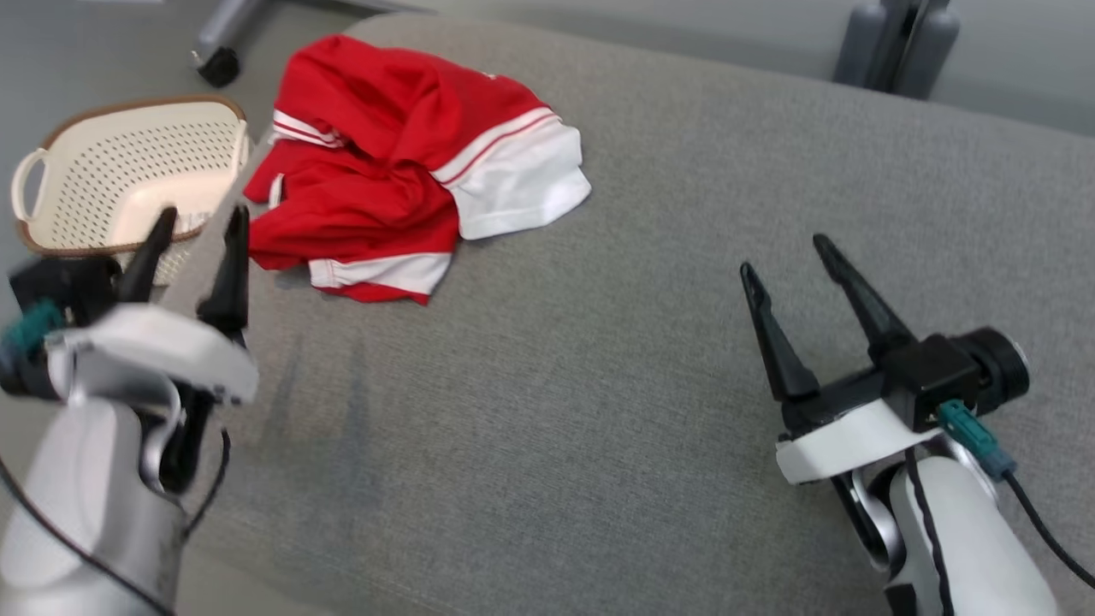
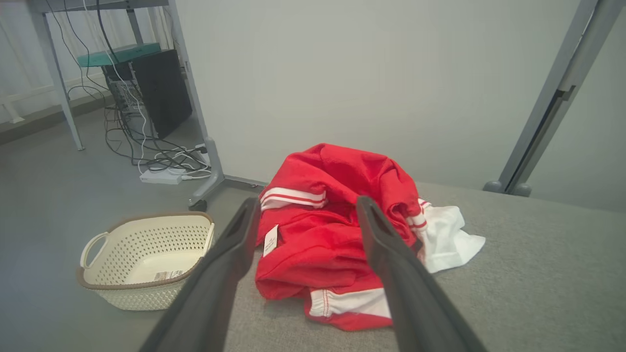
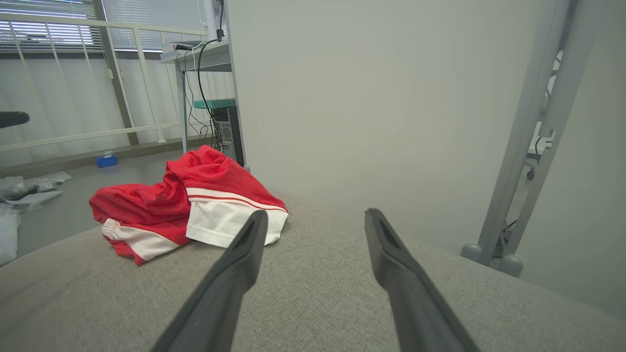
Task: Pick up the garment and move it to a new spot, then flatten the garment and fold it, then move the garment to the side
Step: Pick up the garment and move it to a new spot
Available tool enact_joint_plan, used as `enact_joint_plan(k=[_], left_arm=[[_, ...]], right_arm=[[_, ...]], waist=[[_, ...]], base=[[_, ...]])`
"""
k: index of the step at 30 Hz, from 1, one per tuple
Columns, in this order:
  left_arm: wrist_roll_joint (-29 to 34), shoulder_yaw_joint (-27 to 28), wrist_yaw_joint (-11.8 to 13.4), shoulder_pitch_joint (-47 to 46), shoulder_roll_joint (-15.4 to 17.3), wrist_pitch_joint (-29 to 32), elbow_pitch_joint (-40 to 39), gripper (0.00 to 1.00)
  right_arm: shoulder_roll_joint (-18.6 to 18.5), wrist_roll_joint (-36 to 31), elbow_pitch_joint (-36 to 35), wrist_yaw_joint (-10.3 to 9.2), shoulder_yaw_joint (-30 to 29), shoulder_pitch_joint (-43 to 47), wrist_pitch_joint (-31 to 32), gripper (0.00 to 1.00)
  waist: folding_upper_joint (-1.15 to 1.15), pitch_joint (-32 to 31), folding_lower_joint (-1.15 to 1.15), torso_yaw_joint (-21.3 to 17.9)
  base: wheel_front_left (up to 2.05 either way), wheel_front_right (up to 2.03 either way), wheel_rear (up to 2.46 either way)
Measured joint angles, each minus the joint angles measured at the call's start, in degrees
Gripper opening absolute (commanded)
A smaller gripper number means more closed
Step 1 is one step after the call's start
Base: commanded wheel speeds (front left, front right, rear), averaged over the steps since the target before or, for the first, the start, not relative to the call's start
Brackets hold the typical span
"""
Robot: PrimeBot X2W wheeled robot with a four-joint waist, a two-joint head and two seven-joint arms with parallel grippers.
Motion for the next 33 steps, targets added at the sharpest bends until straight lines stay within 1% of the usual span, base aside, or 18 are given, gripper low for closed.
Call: enact_joint_plan(k=[1,2,5,9,12,15,17,21,23,29,30,31,33], left_arm=[[-0.93,-0.85,-0.04,-2.26,0.85,2.20,0.49,1.00],[-0.93,-0.85,-0.04,-2.26,0.85,2.20,0.49,1.00],[-3.82,-4.14,-0.37,-8.54,3.67,8.53,2.12,1.00],[-11.74,-8.88,-0.43,-15.28,6.57,17.40,4.20,1.00],[-15.82,-12.47,-0.45,-19.08,9.34,22.58,5.32,1.00],[-21.31,-14.75,-0.45,-21.58,10.44,27.57,6.42,1.00],[-23.43,-16.30,-0.45,-23.22,11.15,30.45,7.05,1.00],[-24.66,-18.20,-0.45,-26.16,13.32,33.17,9.34,1.00],[-24.21,-19.14,-0.45,-27.96,13.85,34.10,12.34,1.00],[-23.94,-20.14,-0.45,-31.05,12.91,35.59,17.55,1.00],[-24.13,-20.25,-0.45,-31.20,12.59,35.99,18.40,0.42],[-24.20,-20.51,-0.45,-31.25,12.38,36.16,19.03,0.00],[-24.19,-20.74,-0.45,-31.38,12.21,35.93,20.12,0.00]], right_arm=[[-0.27,-0.23,-0.70,0.00,0.21,-0.63,0.14,1.00],[-0.27,-0.23,-0.70,0.00,0.21,-0.63,0.14,1.00],[-0.94,-0.67,-2.35,0.00,1.13,-2.72,0.78,1.00],[-1.27,-0.85,-3.72,0.00,2.61,-5.18,1.71,1.00],[-1.54,-0.85,-4.20,0.00,3.50,-6.22,1.74,1.00],[-1.31,-0.19,-4.20,0.00,3.77,-6.30,1.74,1.00],[-1.23,0.18,-4.33,0.00,4.04,-6.43,1.74,1.00],[-1.19,0.19,-4.46,0.00,4.46,-7.13,1.72,1.00],[-1.15,0.24,-4.49,0.00,4.75,-7.16,1.65,1.00],[-1.03,0.67,-4.33,0.00,5.09,-7.38,1.20,1.00],[-1.01,0.67,-4.19,0.00,5.09,-7.38,1.13,1.00],[-0.99,0.67,-3.99,0.00,5.08,-7.38,1.10,1.00],[-0.92,0.74,-3.46,0.00,5.11,-7.38,0.85,1.00]], waist=[[0.00,1.06,0.00,-0.31],[0.00,1.06,0.00,-0.31],[0.00,4.20,0.00,-1.36],[0.00,7.99,0.00,-3.13],[0.00,10.07,0.00,-4.87],[0.00,11.43,0.00,-6.70],[0.00,12.33,0.00,-7.64],[0.00,13.80,0.00,-9.31],[0.00,14.76,0.00,-10.29],[0.00,16.07,0.00,-11.50],[0.00,16.15,0.00,-11.62],[0.00,16.13,0.00,-11.70],[0.00,15.94,0.00,-11.88]], base=[[0.00,0.00,0.00],[0.00,0.00,0.00],[0.00,0.00,0.00],[0.00,0.00,0.00],[0.00,0.00,0.00],[0.00,0.00,0.00],[0.00,0.00,0.00],[0.00,0.00,0.00],[0.00,0.00,0.00],[0.00,0.00,0.00],[0.00,0.00,0.00],[0.00,0.00,0.00],[0.00,0.00,0.00]])
